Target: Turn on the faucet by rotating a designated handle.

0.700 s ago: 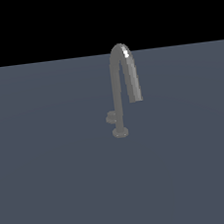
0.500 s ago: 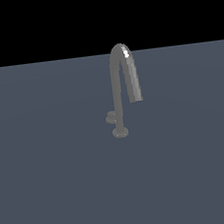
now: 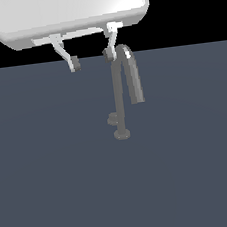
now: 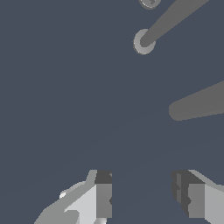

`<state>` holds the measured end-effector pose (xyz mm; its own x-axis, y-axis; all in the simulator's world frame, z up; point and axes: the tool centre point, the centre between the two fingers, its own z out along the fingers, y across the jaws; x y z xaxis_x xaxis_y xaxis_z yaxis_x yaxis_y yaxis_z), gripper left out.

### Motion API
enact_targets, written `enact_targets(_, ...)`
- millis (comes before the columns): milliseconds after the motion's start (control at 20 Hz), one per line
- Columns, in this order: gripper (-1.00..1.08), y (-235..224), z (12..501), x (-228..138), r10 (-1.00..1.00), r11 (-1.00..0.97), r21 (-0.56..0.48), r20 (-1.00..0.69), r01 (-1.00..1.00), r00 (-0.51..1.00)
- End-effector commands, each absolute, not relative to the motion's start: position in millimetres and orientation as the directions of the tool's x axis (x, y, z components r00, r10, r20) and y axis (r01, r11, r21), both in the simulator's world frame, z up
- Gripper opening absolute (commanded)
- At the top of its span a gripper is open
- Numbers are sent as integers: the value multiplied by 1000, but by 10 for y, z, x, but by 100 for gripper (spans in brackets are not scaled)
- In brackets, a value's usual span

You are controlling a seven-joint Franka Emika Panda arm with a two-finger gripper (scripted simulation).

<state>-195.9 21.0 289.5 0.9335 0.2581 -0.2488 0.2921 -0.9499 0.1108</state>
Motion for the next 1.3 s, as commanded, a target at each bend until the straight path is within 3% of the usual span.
enact_targets(0, 19, 194, 2706, -1619, 356, -908, 136, -251, 397, 900)
enact_targets(50, 19, 530, 2740, -1723, 427, -869, 153, -245, 470, 870)
enact_targets(100, 77, 332, 2524, -1718, 412, -878, 140, -267, 458, 872)
enact_targets(150, 59, 485, 2524, -1401, 494, -829, 154, -251, 538, 832)
enact_targets(200, 59, 826, 2589, -1528, 565, -777, 168, -239, 607, 790)
enact_targets(250, 85, 569, 2356, -1528, 566, -774, 150, -270, 615, 779)
enact_targets(300, 15, 557, 2425, -1241, 601, -753, 159, -227, 638, 766)
enact_targets(350, 43, 616, 2137, -1354, 653, -698, 145, -274, 702, 706)
enact_targets(400, 73, 689, 2314, -936, 703, -645, 195, -228, 739, 674)
enact_targets(450, 73, 709, 2333, -951, 706, -641, 198, -225, 741, 671)
enact_targets(500, 50, 448, 1961, -1535, 725, -610, 140, -296, 780, 621)
enact_targets(550, 50, 564, 1705, -1466, 735, -593, 106, -334, 798, 590)
enact_targets(600, 72, 405, 1865, -749, 710, -633, 160, -268, 757, 651)
enact_targets(650, 72, 297, 2026, -828, 698, -652, 184, -235, 736, 677)
enact_targets(700, 84, 406, 1721, -1124, 747, -589, 145, -278, 795, 604)
enact_targets(750, 84, 538, 1627, -1112, 762, -567, 131, -292, 813, 578)
enact_targets(850, 91, 671, 1635, -672, 832, -464, 170, -253, 869, 494)
enact_targets(900, 91, -58, 1533, -529, 787, -525, 182, -267, 832, 555)
enact_targets(950, 76, -115, 1491, -348, 804, -495, 209, -257, 843, 536)
enact_targets(1050, 84, 562, 1404, -263, 887, -363, 194, -228, 911, 401)
enact_targets(1100, 55, 418, 1302, -144, 885, -343, 225, -247, 912, 394)
enact_targets(1150, 77, -64, 1087, -202, 871, -358, 199, -280, 912, 403)
enact_targets(1200, 93, 186, 960, -158, 907, -265, 198, -279, 944, 314)
enact_targets(1250, 93, 335, 958, -173, 916, -239, 198, -279, 951, 288)
